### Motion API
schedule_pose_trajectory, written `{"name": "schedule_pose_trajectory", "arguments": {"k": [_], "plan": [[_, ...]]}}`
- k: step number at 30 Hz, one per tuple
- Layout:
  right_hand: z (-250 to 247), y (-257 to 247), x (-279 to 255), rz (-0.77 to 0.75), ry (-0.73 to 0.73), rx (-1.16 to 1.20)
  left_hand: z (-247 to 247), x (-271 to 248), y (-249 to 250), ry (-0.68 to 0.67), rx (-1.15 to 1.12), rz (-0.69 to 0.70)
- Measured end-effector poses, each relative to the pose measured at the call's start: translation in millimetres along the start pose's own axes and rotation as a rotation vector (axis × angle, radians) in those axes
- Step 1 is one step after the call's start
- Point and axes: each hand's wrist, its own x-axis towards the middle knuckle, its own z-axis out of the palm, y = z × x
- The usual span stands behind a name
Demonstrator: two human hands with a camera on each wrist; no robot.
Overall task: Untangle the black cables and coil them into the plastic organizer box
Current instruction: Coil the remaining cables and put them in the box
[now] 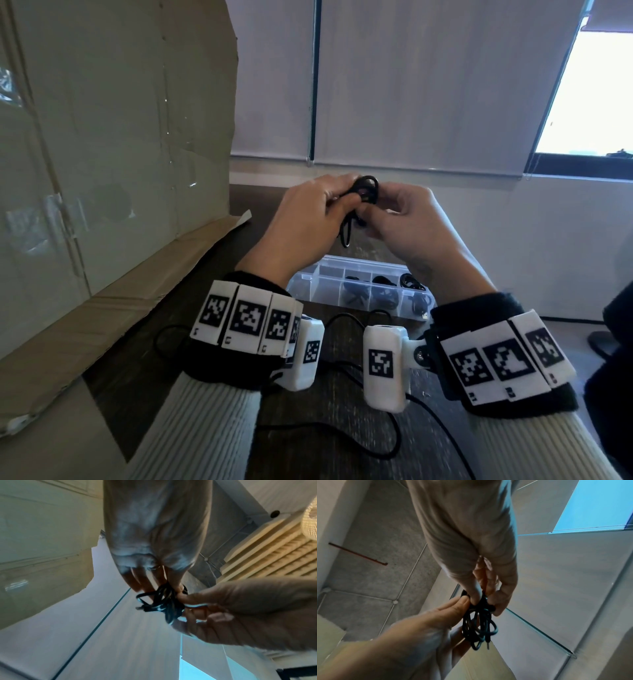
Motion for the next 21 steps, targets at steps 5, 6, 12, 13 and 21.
{"name": "schedule_pose_trajectory", "arguments": {"k": [5,6,12,13,21], "plan": [[0.5,-1.2,1.3,0.001,0.056,0.005,5.8,-1.5,-0.5,0.020,-0.083,0.056],[-0.7,-1.7,0.6,-0.003,0.056,0.032,6.5,-1.5,-0.5,0.019,-0.128,0.053],[1.3,0.0,-2.6,-0.065,0.144,0.089,-2.2,-2.0,-10.9,-0.132,-0.281,-0.091],[2.1,1.5,-2.3,-0.072,0.165,0.083,-3.0,-3.8,-12.2,-0.156,-0.339,-0.113],[12.7,22.0,2.2,-0.011,0.250,-0.011,-10.9,-6.0,-26.0,-0.099,-0.167,-0.158]]}}
